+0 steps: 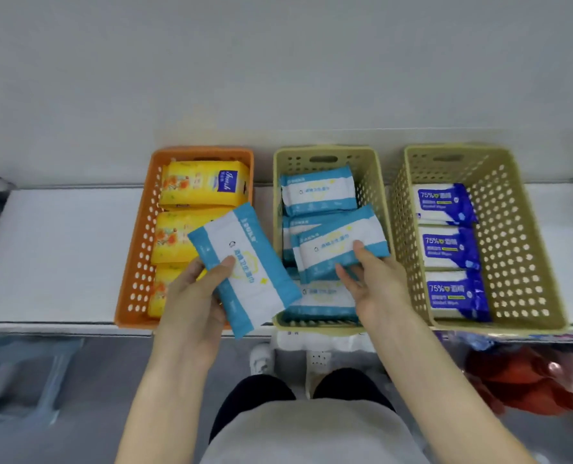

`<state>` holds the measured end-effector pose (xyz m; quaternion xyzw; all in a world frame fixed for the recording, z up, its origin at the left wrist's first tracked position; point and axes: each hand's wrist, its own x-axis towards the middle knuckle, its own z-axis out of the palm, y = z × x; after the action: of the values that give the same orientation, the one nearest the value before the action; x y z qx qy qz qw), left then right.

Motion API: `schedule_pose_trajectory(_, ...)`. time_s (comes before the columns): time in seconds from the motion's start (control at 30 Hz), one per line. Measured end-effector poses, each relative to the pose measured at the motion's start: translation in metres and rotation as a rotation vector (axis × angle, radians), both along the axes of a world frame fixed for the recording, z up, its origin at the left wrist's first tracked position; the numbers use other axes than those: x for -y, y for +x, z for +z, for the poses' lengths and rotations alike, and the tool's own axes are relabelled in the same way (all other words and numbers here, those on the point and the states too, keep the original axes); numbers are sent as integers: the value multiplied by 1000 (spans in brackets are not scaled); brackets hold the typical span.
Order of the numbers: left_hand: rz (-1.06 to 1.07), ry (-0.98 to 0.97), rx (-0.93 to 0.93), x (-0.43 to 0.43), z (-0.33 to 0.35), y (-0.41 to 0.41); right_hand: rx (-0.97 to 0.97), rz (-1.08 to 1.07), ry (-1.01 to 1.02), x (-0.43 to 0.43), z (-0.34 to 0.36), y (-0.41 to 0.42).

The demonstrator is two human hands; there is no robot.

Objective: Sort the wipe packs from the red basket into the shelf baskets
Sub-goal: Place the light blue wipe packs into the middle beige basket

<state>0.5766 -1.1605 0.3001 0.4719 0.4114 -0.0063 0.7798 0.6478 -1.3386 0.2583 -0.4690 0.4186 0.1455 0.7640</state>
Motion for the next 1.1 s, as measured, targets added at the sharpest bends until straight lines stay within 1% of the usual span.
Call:
schedule_pose_trajectory(0.1, -3, -11, -16, 1, -3, -5, -76, -96, 90, -17, -8, 11)
schedule_pose_trajectory(0.2, -21, -42, -22, -6, -3, -4, -94, -138, 68, -27, -17, 20)
schedule_pose_trajectory(0.33, -39, -75, 3, -21, -3, 1, -63, 16, -23, -21, -22, 20)
schedule_pose_trajectory(0.57, -63, -115, 36, -38, -8, 15, -66, 93, 46, -3, -9, 9)
schedule_pose_trajectory(0.63, -80, -124, 54, -40, -8, 18, -31, 126, 46, 1, -2, 1)
schedule_pose_trajectory(0.67, -88, -130, 65, -40, -7, 19, 7, 173, 0, 2, 0, -1)
schedule_pose_trajectory(0.7, -97, -133, 72, -40, -7, 20, 72, 252, -98, 2, 2, -2)
schedule_pose_trajectory(0.73, -107, -132, 76, -40, -7, 21, 168, 372, -255, 1, 2, -1)
schedule_pose_trajectory(0.77, -113, -128, 76, -38, -6, 22, 291, 531, -469, 0, -1, 1)
schedule_pose_trajectory(0.83, -116, -115, 68, -35, -6, 23, 568, 918, -973, 0, -18, 9)
schedule_pose_trajectory(0.87, -116, -109, 64, -32, -6, 23, 680, 1079, -1190, 0, -28, 13)
schedule_pose_trajectory(0.9, -118, -104, 62, -29, -5, 22, 744, 1200, -1343, 1, -38, 15)
schedule_pose_trajectory(0.93, -118, -97, 61, -26, -5, 22, 739, 1287, -1411, 1, -47, 16)
schedule_pose_trajectory(1.0, -112, -89, 67, -20, -4, 21, 683, 1364, -1410, 3, -57, 18)
schedule_pose_trajectory(1.03, -98, -95, 72, -17, -4, 20, 673, 1359, -1376, 3, -58, 18)
schedule_pose_trajectory(1.1, -65, -122, 76, -11, -2, 19, 624, 1253, -1239, 1, -46, 20)
